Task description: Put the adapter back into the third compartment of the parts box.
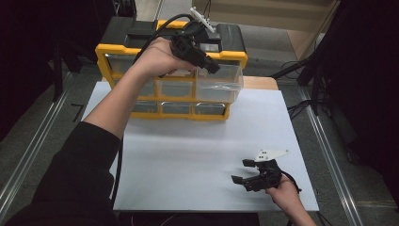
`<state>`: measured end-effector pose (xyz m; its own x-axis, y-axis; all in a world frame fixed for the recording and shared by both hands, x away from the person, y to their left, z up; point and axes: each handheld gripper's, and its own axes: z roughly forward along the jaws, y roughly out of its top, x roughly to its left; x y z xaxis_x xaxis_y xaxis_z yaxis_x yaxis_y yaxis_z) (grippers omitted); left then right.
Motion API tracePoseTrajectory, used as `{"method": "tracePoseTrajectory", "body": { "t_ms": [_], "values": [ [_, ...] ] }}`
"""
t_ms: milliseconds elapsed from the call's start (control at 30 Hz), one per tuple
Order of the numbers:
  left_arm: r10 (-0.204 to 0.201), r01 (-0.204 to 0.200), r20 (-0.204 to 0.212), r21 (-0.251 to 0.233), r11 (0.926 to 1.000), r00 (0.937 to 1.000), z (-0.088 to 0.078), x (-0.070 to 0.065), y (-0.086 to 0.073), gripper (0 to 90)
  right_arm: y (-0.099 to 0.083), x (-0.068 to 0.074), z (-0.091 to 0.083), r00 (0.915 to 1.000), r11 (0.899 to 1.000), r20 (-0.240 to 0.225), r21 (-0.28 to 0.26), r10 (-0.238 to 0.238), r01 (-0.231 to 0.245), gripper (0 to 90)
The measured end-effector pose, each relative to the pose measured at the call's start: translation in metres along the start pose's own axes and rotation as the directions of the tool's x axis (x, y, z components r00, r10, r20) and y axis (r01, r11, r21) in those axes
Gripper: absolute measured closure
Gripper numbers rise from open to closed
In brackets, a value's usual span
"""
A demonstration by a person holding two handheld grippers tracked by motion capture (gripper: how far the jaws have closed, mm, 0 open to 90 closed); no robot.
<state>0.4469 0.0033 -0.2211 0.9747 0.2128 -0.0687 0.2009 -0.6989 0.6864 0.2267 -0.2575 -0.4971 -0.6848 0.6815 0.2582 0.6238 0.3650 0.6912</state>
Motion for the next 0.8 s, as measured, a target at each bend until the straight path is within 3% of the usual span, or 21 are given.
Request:
{"method": "tracePoseTrajectory", "body": {
  "t_ms": [67,133,233,300,400,700,800],
  "values": [
    [-0.020,0.020,-0.008,-0.016,0.9997,0.9998,-0.004,-0.001,0.000,58.4,0.000,0.000,0.000,1.0000,1.000,-0.001,-0.004,-0.002,0.002,15.0],
    [-0.017,0.017,0.004,-0.030,0.9994,0.9998,-0.012,-0.003,-0.001,56.9,0.000,0.000,0.000,1.0000,1.000,-0.001,-0.004,-0.002,0.002,15.0],
    [-0.023,0.023,-0.007,-0.029,0.9993,0.9997,-0.026,-0.005,-0.006,47.5,0.000,-0.001,0.000,1.0000,1.000,0.002,-0.001,0.002,-0.002,15.0],
    [-0.041,0.041,0.013,-0.027,0.9988,0.9991,-0.035,-0.004,-0.011,45.8,0.000,-0.001,0.000,1.0000,1.000,0.000,-0.004,0.006,-0.006,15.0],
    [-0.056,0.056,0.013,-0.018,0.9983,0.9984,-0.048,-0.004,-0.019,42.9,0.001,-0.001,0.001,1.0000,1.000,0.001,0.000,0.003,-0.003,15.0],
    [-0.077,0.076,-0.040,-0.038,0.9964,0.9962,-0.075,-0.008,-0.056,39.5,0.003,-0.002,0.002,1.0000,1.000,-0.001,-0.001,0.007,-0.007,15.0],
    [-0.088,0.086,-0.024,-0.065,0.9941,0.9958,-0.079,-0.008,-0.069,37.2,0.005,-0.003,0.004,1.0000,1.000,0.002,0.002,0.007,-0.007,15.0]
  ]
}}
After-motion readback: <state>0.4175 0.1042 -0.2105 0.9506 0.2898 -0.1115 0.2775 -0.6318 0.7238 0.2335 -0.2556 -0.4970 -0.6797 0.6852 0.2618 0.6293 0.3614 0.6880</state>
